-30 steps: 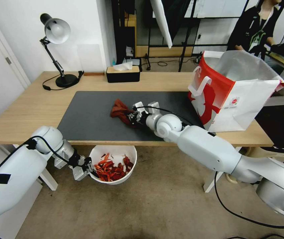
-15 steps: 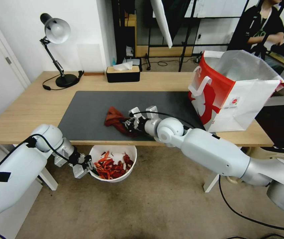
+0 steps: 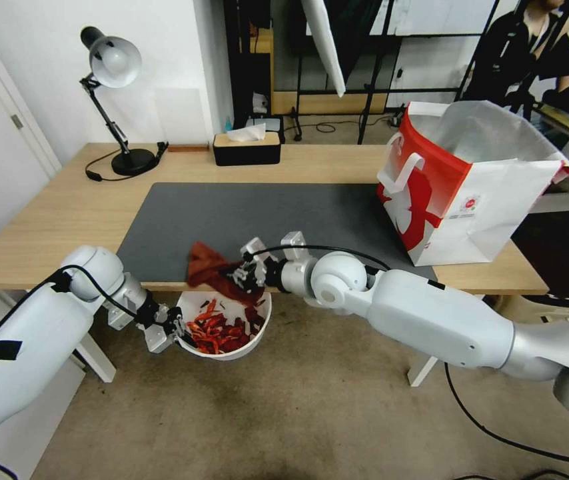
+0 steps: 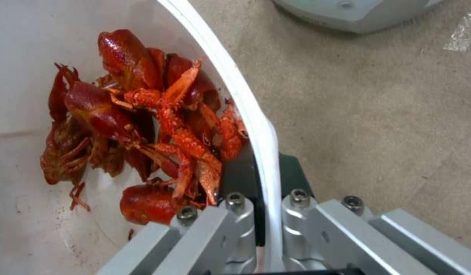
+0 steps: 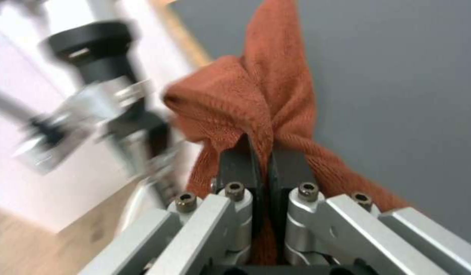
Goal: Sweep shrimp from table into container with towel, then put container into takeout bag.
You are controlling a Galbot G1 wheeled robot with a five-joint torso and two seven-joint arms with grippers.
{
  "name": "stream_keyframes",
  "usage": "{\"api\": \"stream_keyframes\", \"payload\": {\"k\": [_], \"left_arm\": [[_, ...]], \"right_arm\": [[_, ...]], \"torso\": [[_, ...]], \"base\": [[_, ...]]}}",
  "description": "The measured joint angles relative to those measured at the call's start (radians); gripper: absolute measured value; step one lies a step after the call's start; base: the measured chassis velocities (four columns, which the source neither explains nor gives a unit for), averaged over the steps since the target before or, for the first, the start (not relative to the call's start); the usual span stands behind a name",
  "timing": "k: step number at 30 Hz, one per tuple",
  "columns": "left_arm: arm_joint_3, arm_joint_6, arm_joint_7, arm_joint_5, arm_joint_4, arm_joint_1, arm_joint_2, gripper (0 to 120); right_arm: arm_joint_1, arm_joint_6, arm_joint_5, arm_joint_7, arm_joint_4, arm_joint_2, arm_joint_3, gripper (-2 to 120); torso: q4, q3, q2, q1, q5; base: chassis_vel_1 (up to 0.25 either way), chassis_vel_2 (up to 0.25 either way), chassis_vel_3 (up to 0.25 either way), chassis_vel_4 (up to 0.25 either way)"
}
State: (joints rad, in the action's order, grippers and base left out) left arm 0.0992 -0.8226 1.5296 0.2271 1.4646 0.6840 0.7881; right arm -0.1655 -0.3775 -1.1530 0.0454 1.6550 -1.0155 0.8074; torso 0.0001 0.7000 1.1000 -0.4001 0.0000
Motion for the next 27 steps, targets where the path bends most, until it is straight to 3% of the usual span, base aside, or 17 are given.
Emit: {"api": "stream_keyframes", "payload": {"k": [6, 13, 15, 19, 20, 27], "left_arm": [[0.0, 0.0, 0.0, 0.0, -0.005, -0.002, 0.003, 0], [0.006, 0.0, 0.0, 0.006, -0.002, 0.01, 0.011, 0], [0.007, 0.0, 0.0, 0.006, 0.001, 0.013, 0.012, 0], [0.01, 0.0, 0.0, 0.007, 0.017, 0.024, 0.012, 0], [0.01, 0.0, 0.0, 0.007, 0.017, 0.024, 0.012, 0], [0.006, 0.0, 0.0, 0.007, 0.033, 0.037, 0.013, 0]], "right_arm": [[0.027, 0.0, 0.015, 0.118, 0.07, 0.058, 0.045, 1], [0.016, 0.179, 0.037, 0.209, 0.063, 0.078, 0.019, 1], [0.008, 0.22, 0.037, 0.189, 0.064, 0.078, 0.015, 1], [-0.073, 0.326, 0.039, -0.007, 0.105, 0.074, -0.078, 1], [-0.073, 0.326, 0.039, -0.007, 0.105, 0.074, -0.078, 1], [-0.236, 0.358, 0.08, -0.253, 0.184, 0.104, -0.309, 1]], "torso": [[-0.0001, 0.0, 0.0, 0.0, 0.0], [0.0001, 0.0, 0.0, 0.0, 0.0], [-0.0001, 0.0, 0.0, 0.0, 0.0001], [0.0001, 0.0, 0.0, 0.0, 0.0001], [0.0001, 0.0, 0.0, 0.0, 0.0001], [-0.0001, 0.0, 0.0, 0.0, 0.0003]], "base": [[0.0, 0.0, 0.0, 0.0], [0.0, 0.0, 0.0, 0.0], [0.0, 0.0, 0.0, 0.0], [0.0, 0.0, 0.0, 0.0], [0.0, 0.0, 0.0, 0.0], [0.0, 0.0, 0.0, 0.0]]}}
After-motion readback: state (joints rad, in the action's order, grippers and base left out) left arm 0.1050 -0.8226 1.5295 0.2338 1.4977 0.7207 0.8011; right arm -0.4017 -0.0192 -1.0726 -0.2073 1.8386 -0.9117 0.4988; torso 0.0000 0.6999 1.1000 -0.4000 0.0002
